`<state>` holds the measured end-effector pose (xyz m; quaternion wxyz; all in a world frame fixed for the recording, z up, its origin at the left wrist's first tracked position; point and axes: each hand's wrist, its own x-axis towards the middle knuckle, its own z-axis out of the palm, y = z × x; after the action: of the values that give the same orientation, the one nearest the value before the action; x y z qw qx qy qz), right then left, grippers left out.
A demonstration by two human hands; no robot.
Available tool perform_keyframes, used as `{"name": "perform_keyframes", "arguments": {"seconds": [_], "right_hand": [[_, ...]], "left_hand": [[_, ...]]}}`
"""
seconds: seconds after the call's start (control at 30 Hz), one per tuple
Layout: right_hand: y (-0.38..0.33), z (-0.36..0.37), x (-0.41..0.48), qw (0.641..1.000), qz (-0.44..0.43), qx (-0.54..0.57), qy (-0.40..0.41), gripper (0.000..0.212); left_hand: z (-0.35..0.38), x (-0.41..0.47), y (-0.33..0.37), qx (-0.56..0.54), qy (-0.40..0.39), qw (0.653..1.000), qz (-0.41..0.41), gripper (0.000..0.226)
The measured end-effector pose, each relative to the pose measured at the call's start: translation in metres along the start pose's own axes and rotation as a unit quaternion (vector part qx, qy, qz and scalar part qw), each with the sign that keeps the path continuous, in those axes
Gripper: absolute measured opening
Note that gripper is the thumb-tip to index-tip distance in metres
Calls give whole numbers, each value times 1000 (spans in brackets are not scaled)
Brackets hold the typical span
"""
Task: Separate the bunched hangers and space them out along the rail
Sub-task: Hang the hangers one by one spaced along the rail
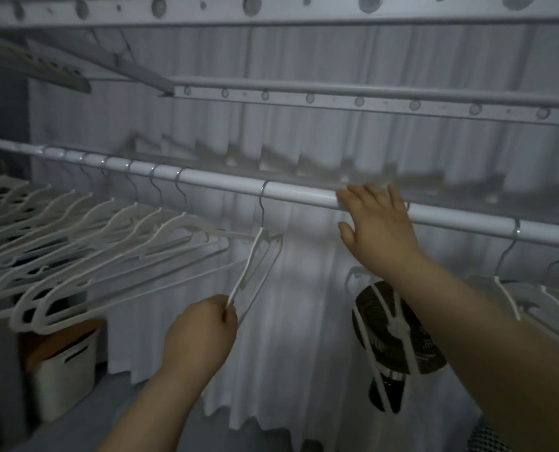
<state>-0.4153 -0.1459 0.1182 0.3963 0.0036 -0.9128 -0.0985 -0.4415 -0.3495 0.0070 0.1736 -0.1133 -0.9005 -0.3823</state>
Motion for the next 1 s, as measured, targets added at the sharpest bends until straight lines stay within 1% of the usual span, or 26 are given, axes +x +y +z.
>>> {"name": "perform_keyframes", "arguments": {"seconds": [0.03,0.1,0.2,0.23,0.33,0.47,0.67,1.0], "right_hand": [[-6,4,5,1000,-8,-1,12,48],[-17,7,14,1000,-5,1,7,48],[-25,10,23,999,13,0,-39,54],[-28,11,25,999,19,-3,-40,56],[-36,12,28,999,29,11,-34,56],[-37,18,32,999,39,14,-8,56],[-39,30,35,999,44,3,29,54],[-46,23,34,998,62,2,7,57]], "left_hand": [[-5,3,-6,0,1,1000,-4,31],[-15,11,-16,-7,2,1000,-14,31],[-28,21,-29,-14,2,1000,-27,30],[-31,24,-33,-16,3,1000,-27,30],[-39,33,-44,-39,1,999,-24,28],[-44,38,-53,-39,-12,999,-20,18],[-52,46,-62,-42,-18,999,-2,17],[-54,48,-71,-17,-14,1000,12,18]]}}
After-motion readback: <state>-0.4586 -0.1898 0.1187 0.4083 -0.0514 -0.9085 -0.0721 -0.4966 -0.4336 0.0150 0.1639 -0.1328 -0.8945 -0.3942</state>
